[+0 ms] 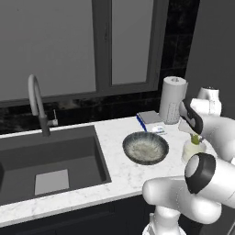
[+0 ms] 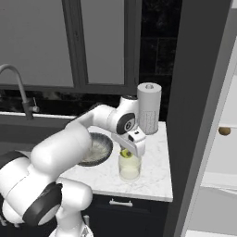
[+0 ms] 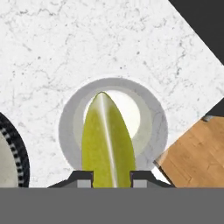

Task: Grab a lemon wedge from the fridge and one ice cube from the ice bowl, and put them in the glass of lemonade.

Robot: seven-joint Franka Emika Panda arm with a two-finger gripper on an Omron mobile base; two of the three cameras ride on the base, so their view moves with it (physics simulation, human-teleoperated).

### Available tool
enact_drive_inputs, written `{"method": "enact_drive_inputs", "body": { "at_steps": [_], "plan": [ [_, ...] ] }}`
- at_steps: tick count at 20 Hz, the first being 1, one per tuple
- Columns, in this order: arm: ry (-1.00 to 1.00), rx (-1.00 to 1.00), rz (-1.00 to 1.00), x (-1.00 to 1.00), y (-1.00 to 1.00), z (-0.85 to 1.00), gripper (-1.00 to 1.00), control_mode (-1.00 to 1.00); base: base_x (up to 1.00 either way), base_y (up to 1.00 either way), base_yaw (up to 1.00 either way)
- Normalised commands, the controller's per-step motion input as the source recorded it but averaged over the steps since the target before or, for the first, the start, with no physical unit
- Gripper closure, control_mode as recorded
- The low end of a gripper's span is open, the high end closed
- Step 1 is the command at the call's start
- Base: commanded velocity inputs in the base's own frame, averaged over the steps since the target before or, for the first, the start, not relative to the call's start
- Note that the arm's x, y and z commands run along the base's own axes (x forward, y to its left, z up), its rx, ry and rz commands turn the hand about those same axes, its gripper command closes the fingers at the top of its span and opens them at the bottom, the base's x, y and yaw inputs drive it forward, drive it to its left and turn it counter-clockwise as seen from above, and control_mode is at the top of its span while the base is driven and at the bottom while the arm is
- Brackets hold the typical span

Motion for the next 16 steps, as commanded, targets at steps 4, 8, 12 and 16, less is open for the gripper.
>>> {"method": "enact_drive_inputs", "body": {
  "at_steps": [4,8,12,16],
  "plan": [
    [0.06,0.0,0.0,0.16,-0.03,-0.2,1.0,-1.0,0.0,0.0,0.0],
    [0.01,0.0,0.0,0.07,0.0,-0.09,1.0,-1.0,0.0,0.0,0.0],
    [0.0,0.0,0.0,0.01,0.0,-0.06,1.0,-1.0,0.0,0.0,0.0],
    [0.0,0.0,0.0,0.01,0.0,-0.01,1.0,-1.0,0.0,0.0,0.0]
  ]
}}
